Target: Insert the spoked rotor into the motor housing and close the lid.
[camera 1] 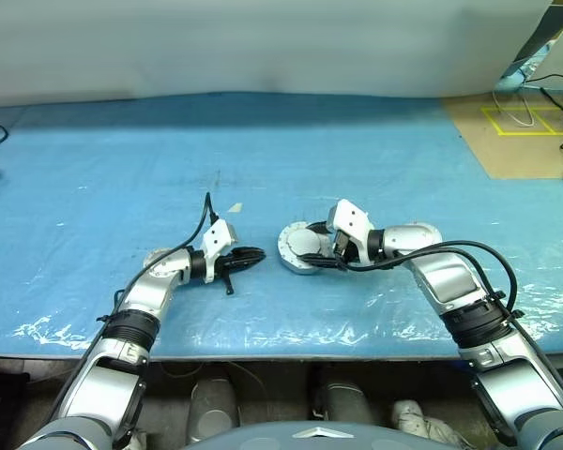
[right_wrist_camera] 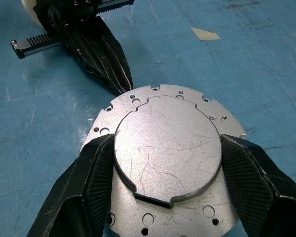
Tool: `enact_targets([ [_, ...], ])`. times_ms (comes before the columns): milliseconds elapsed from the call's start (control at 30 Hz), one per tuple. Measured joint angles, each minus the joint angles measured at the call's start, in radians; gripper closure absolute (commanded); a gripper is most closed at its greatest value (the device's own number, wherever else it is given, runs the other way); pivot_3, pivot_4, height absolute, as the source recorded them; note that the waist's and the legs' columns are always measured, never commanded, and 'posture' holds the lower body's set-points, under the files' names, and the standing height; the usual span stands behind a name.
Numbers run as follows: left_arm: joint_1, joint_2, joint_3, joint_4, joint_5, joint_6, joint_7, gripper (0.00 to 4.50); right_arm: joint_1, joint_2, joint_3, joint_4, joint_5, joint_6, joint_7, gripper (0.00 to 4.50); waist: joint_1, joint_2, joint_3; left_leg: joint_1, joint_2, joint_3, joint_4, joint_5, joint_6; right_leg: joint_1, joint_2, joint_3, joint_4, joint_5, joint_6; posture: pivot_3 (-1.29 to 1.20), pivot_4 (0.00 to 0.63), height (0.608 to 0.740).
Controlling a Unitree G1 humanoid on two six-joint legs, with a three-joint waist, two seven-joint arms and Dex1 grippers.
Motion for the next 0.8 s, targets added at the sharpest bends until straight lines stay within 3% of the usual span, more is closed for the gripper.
enact_targets([
  [333,-0.209,-0.034,0.049,-0.017,-0.081,0.092,-0.029,4.13,-0.001,-0.002,0.001,-0.002,0.000,0.000,0.000,1.53,0.000,0.000,0.000,0.000,0.000,0.000,0.001,0.000,0.000,0.000,0.000,0.000,0.000,0.000,0.000,0.00,0.150,0.740],
  [600,-0.237,-0.092,-0.024,0.181,0.022,-0.024,-0.028,4.13,0.014,-0.002,-0.007,-0.011,0.000,0.000,-0.011,1.53,0.003,0.000,0.000,-0.001,0.000,-0.001,0.001,0.000,0.000,0.000,0.000,0.000,0.000,0.001,0.000,0.00,0.150,0.740],
  [800,-0.262,-0.099,-0.022,0.222,0.039,-0.059,-0.032,4.13,0.034,-0.006,-0.016,-0.028,0.000,0.001,-0.023,1.53,0.008,0.000,0.000,0.000,-0.001,-0.001,0.002,0.000,0.000,0.002,0.000,0.000,0.000,0.001,0.000,0.00,0.150,0.740],
])
